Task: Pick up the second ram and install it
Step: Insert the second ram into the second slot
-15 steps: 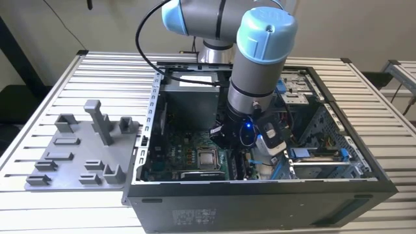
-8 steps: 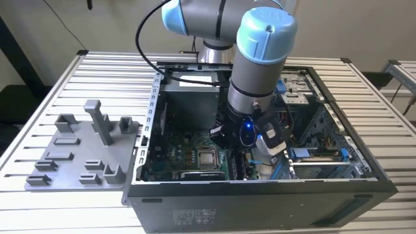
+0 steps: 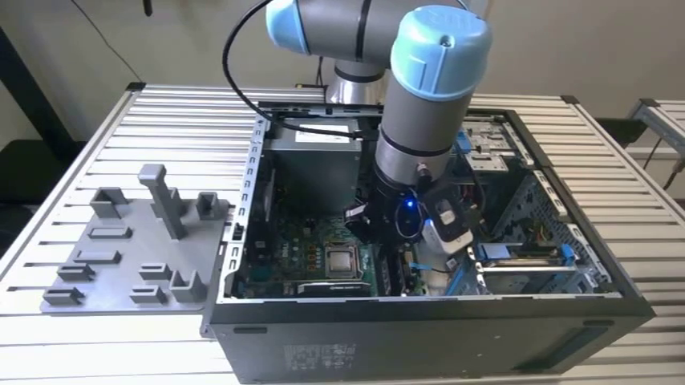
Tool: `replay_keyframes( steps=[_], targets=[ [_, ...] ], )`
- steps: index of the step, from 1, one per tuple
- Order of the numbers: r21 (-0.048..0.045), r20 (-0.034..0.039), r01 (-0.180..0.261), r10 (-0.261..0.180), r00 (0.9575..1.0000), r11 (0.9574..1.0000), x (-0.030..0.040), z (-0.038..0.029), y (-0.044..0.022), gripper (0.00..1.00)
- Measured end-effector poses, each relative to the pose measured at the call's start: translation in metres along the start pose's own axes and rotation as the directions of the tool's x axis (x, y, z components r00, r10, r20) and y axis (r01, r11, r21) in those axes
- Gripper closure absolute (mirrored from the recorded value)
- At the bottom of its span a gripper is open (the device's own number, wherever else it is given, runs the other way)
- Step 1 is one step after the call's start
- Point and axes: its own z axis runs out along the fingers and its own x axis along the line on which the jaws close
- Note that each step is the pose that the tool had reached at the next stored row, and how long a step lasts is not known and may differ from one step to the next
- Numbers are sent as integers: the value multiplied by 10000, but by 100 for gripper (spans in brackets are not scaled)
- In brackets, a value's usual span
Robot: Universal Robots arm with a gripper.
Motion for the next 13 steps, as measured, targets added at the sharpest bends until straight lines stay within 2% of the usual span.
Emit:
replay_keyframes(
  steps=[4, 6, 7, 10, 13],
  targets=[
    [1, -8, -2, 2, 10000, 10000, 0, -180, 4, 78],
    [-1, -16, -2, 2, 10000, 10000, 0, -251, 5, 78],
    [0, -36, -1, 1, 10000, 10000, -2, -271, 6, 78],
    [-1, -39, -2, 2, 10000, 10000, -1, -273, 6, 78],
    [-1, -40, -2, 2, 10000, 10000, -1, -273, 6, 89]
  ],
)
